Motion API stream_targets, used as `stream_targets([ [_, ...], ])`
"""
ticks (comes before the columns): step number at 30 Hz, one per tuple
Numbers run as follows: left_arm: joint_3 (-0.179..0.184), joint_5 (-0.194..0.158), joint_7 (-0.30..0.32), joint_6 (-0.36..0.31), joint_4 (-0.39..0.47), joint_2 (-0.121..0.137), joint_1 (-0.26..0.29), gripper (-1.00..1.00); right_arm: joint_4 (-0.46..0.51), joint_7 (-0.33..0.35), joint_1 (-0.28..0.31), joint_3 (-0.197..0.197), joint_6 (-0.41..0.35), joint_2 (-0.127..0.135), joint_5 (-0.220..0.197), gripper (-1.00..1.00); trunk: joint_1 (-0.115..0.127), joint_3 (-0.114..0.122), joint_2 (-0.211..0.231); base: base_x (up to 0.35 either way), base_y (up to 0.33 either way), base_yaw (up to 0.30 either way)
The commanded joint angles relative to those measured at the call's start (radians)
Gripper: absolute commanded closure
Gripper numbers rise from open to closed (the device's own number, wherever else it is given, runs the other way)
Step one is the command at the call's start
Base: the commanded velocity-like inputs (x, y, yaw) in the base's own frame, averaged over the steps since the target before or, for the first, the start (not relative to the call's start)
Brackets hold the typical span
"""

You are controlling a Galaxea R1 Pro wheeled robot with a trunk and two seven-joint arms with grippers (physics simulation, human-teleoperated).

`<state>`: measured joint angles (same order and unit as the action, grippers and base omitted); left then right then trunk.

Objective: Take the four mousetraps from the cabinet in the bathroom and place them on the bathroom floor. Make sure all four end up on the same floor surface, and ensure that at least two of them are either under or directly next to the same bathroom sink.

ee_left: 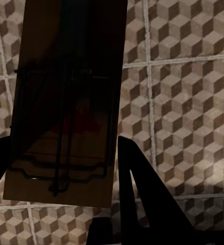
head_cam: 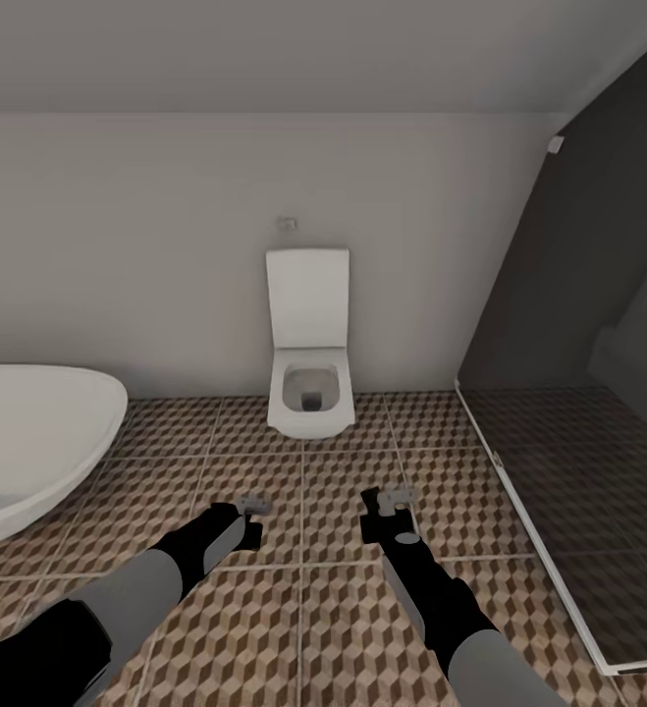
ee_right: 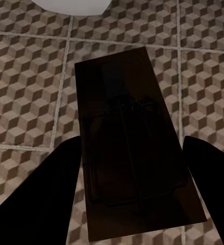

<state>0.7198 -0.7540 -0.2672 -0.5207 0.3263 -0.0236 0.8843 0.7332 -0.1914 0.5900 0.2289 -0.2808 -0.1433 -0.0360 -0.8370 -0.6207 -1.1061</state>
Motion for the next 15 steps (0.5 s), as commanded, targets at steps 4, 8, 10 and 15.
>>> stream_targets([
  [4,0.007,-0.007,-0.007,-0.004,0.002,0.001,0.001,1.00,0.002,-0.007,0.001,0.004,-0.006,0.001,-0.003,1.00,-0.015,-0.020,-0.029,0.000,0.000,0.000],
  [8,0.007,-0.007,-0.007,-0.004,0.002,0.001,0.001,1.00,0.002,-0.008,0.001,0.004,-0.006,0.001,-0.003,1.00,-0.031,-0.039,-0.057,0.000,0.000,0.000],
  [10,0.007,-0.007,-0.007,-0.004,0.002,0.001,0.001,1.00,0.002,-0.007,0.001,0.004,-0.006,0.001,-0.004,1.00,-0.038,-0.048,-0.071,0.000,0.000,0.000],
  [15,0.007,-0.007,-0.007,-0.004,0.002,-0.003,0.001,1.00,0.002,-0.008,0.001,0.004,-0.006,0.001,-0.003,1.00,-0.058,-0.072,-0.106,0.000,0.000,0.000],
])
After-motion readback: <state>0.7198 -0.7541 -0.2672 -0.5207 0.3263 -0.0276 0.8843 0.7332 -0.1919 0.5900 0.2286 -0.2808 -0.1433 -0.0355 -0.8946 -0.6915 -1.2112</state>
